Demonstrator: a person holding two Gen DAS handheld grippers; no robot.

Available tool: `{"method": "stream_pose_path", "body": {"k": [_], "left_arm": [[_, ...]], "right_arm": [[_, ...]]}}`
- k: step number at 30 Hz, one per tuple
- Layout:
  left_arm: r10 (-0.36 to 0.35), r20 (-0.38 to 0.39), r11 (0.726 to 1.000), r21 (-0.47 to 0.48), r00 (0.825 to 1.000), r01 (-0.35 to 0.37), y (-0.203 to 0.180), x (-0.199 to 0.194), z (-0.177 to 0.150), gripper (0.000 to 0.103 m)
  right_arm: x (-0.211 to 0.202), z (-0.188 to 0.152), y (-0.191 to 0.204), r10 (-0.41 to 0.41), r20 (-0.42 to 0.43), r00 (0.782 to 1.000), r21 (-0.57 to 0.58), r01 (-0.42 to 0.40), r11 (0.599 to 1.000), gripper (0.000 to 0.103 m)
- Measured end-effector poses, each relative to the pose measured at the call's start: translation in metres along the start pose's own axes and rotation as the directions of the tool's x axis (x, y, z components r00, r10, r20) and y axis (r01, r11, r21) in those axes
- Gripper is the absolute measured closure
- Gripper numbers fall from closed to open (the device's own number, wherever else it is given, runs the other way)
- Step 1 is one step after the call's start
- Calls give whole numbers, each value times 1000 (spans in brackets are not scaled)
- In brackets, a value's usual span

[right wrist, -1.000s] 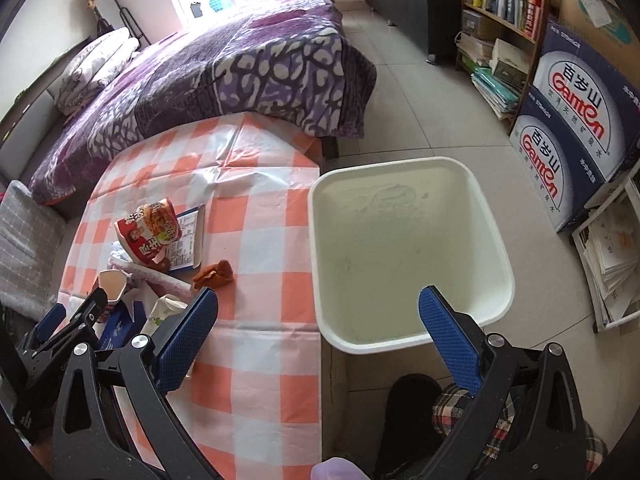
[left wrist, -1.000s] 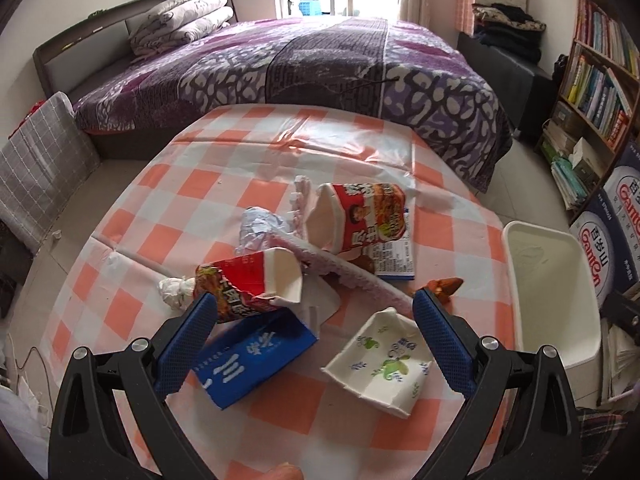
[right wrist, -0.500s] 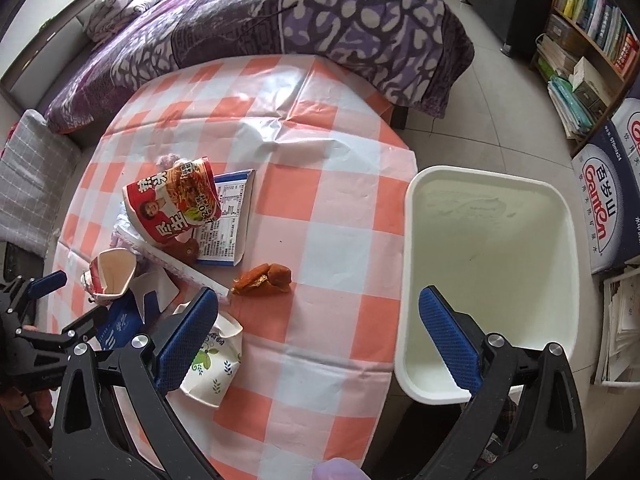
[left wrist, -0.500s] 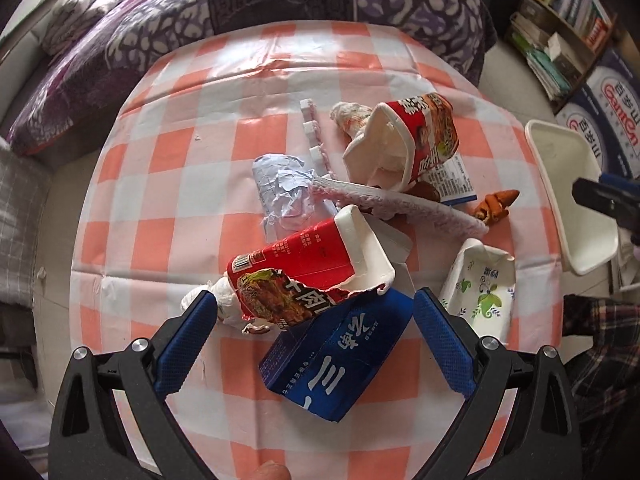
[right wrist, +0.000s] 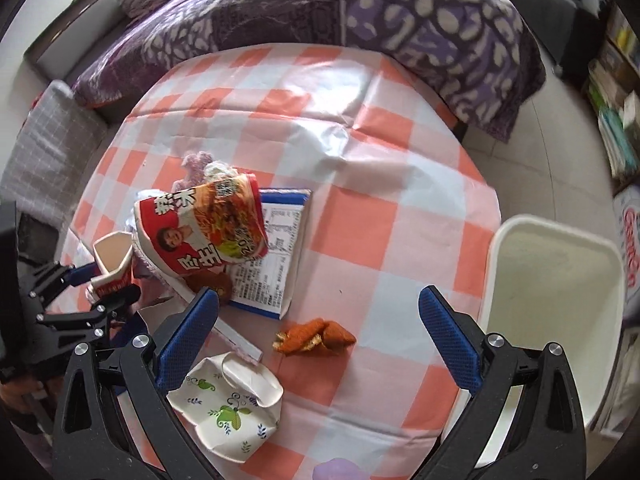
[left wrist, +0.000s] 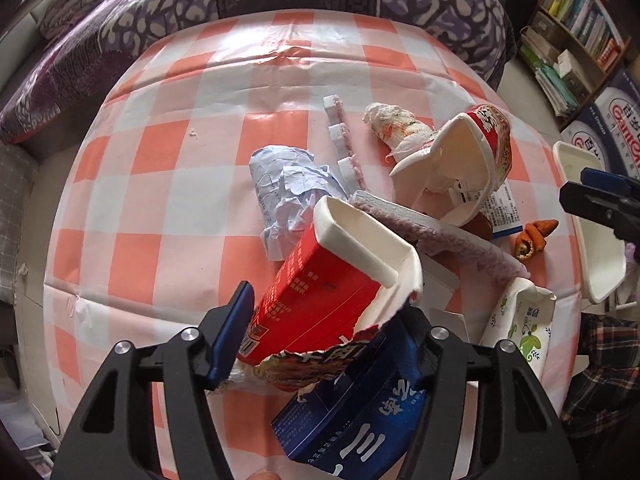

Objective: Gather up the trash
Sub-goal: 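Move the right tool over the red noodle cup and close on it, then carry the red noodle cup with the right tool over the bin and release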

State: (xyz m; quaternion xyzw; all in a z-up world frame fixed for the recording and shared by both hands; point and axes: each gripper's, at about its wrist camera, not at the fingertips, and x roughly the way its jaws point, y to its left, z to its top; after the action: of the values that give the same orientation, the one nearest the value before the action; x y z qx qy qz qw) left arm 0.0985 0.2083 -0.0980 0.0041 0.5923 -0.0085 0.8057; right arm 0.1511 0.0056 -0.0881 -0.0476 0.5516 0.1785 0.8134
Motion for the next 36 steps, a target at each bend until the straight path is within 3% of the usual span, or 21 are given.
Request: {"method": "stream_pose_path", "body": {"k": [5, 11, 14, 18, 19, 20, 21, 22, 24, 27, 32, 36], "left_arm": [[-101, 42, 987, -124, 994, 106, 20, -21, 1, 54], [-199, 45, 934, -292, 979, 204, 52, -37, -6, 54], [-210, 21, 921, -331, 977, 205, 60, -32, -8, 54], [-196, 5, 924, -335, 981, 186, 62, -26, -9, 54], [-198, 8, 923, -335, 980, 189, 63, -26, -9, 54], [-199, 14, 923, -335, 980, 192, 64, -27, -8, 54], [-199, 21, 922, -336, 980, 194, 65, -28, -8, 54], [-200, 30, 920, -339, 979, 198, 66, -29, -7, 54], [-203, 46, 915, -348, 978, 206, 68, -30, -5, 54], [-203, 63, 909, -359, 977, 212, 68, -32, -3, 54], [-204, 104, 896, -382, 973, 229, 65, -37, -1, 54], [-181, 137, 888, -403, 974, 222, 59, -39, 2, 54]], "right_arm": [[2, 3, 40, -76, 136, 988, -306, 115, 945, 7], [4, 15, 70, -71, 255, 964, -530, 201, 824, 7], [8, 17, 82, -20, 225, 974, -593, 153, 791, 7], [28, 13, 97, -22, 155, 988, -653, 119, 748, 7], [31, 11, 99, -27, 148, 989, -648, 118, 753, 8], [36, 14, 98, -30, 117, 993, -631, 98, 770, 15], [40, 16, 96, -31, 82, 996, -603, 75, 794, 35], [44, 21, 91, -16, 28, 999, -554, 28, 832, 40], [43, 25, 84, 36, -8, 999, -470, -35, 882, 41], [34, 29, 80, 61, -3, 998, -379, -57, 923, 44], [13, 32, 71, 135, 14, 991, -221, -128, 967, 44], [8, 31, 52, 123, -10, 992, -69, -124, 990, 44]]}}
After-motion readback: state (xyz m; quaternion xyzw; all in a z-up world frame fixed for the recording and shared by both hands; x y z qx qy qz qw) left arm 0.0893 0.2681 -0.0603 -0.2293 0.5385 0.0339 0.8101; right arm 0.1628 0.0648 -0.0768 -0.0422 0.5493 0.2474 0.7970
